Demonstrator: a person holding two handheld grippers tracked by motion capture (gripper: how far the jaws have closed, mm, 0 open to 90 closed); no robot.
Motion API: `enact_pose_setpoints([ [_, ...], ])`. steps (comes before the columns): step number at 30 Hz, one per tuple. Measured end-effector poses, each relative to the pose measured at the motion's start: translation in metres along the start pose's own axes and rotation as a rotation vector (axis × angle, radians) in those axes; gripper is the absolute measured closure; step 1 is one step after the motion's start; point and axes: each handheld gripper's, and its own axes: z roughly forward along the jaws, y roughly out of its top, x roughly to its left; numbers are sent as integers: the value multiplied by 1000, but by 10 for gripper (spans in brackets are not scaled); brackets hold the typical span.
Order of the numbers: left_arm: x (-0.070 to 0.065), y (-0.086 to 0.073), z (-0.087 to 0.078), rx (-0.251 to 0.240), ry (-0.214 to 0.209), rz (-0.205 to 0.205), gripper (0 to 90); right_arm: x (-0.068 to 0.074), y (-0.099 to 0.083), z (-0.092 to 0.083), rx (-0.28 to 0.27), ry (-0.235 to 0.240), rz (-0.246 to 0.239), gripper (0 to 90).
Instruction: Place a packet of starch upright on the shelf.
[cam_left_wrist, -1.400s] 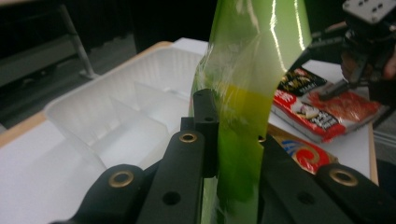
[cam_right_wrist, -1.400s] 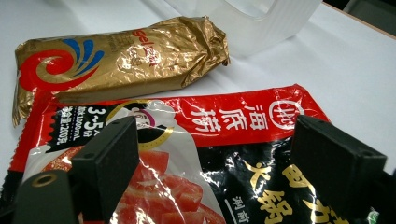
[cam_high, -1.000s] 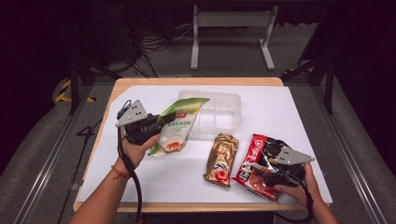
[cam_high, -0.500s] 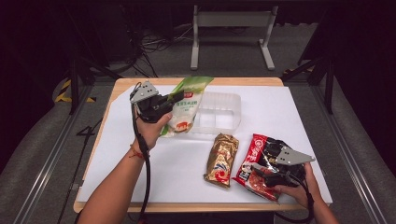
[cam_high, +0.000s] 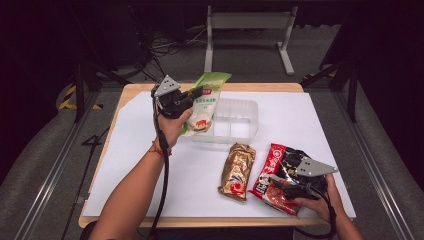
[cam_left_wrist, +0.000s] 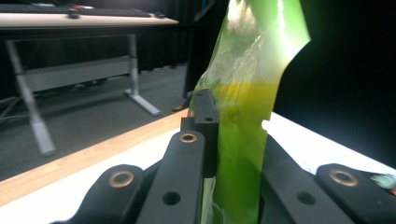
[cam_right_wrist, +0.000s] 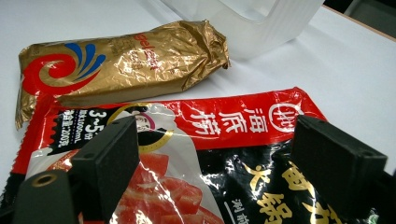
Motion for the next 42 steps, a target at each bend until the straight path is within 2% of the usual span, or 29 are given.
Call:
enact_pose_setpoints([
  [4,11,-4,12,-14,4,-46,900,0,0,-1,-3,1,-6,161],
  [7,12,-4,16,-15,2,-43,900,0,0,0,-2,2,-3,161],
  [13,15,-3,33,-15,41,-48,900,0,-1,2,9,7,-9,160],
  [22,15,-3,53,-34,122,-29,900,-1,-2,2,12,-1,-6,159],
  [25,18,-6,58,-50,120,-58,900,-1,-2,1,10,0,-6,159],
  [27,19,-9,62,-57,132,-56,900,-1,-2,1,11,0,-5,159],
  [30,19,-13,68,-53,124,-49,900,-1,-3,2,14,0,-9,159],
  [33,19,-21,71,-54,103,-69,900,-1,-3,2,15,-3,-12,159],
  [37,19,-29,68,-40,82,-71,900,-1,-3,2,15,-4,-12,159],
  [40,15,-32,63,-7,70,-34,895,0,-3,2,19,-2,-13,159],
  [42,14,-33,61,3,63,-27,887,1,-3,3,21,0,-15,159],
])
